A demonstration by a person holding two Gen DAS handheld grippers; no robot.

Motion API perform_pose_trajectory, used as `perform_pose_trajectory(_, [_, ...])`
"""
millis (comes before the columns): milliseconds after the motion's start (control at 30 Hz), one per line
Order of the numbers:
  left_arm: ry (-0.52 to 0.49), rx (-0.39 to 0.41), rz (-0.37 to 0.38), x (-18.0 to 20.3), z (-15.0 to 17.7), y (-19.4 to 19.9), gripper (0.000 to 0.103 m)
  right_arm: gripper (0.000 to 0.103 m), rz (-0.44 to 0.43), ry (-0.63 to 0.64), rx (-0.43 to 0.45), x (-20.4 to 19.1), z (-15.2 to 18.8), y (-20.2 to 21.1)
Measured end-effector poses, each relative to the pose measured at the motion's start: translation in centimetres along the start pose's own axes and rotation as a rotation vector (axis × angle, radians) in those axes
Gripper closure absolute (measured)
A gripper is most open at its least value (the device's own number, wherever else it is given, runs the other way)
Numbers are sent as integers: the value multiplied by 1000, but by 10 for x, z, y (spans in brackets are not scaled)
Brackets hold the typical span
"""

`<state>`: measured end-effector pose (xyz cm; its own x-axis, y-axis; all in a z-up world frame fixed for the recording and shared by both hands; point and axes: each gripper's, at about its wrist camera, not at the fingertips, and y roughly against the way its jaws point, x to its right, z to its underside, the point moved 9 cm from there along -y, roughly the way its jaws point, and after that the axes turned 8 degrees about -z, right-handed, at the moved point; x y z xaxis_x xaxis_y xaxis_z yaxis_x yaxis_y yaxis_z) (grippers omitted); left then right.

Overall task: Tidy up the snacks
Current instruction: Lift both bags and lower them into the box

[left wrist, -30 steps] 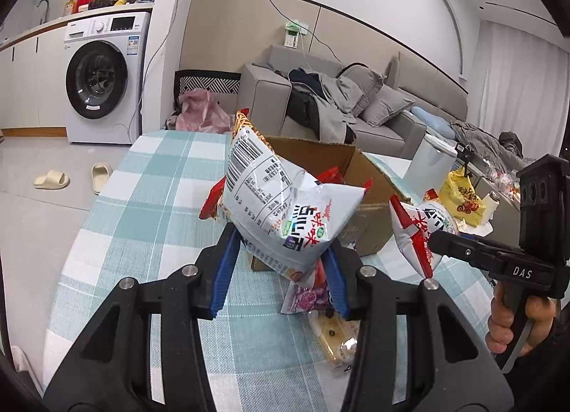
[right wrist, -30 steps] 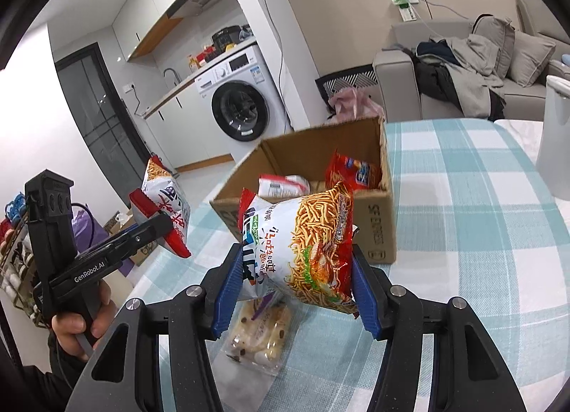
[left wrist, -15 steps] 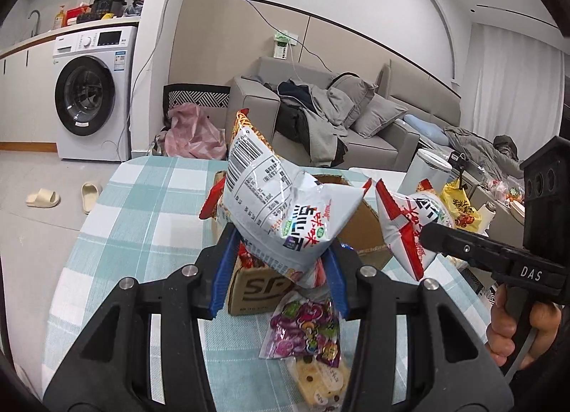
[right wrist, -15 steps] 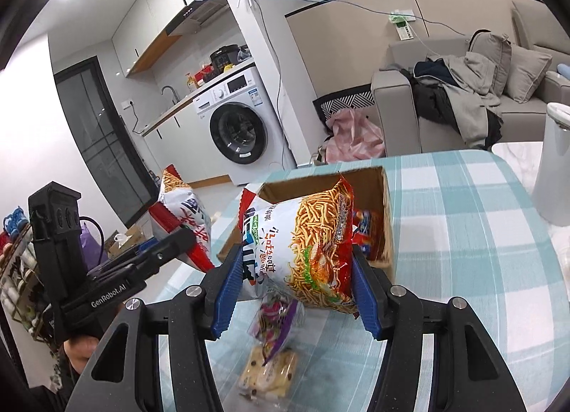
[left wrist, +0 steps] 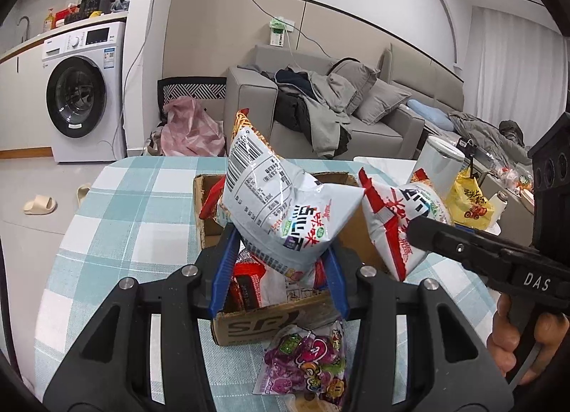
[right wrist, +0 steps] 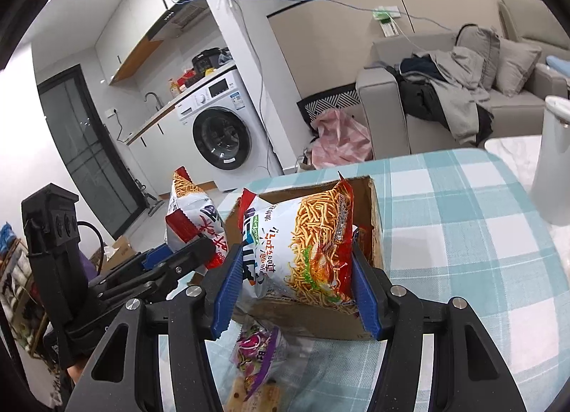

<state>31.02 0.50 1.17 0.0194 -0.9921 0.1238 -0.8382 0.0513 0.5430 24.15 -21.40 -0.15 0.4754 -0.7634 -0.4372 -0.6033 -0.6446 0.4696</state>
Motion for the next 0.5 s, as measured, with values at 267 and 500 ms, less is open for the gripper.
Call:
perform_pose_trajectory(267, [-46, -29, -44, -3, 9, -33, 60, 45, 26, -10, -36, 15, 5, -32])
perform_pose_trajectory(500, [-65, -77, -51, -4, 21, -58, 60, 46, 47, -3, -66, 26, 7, -51])
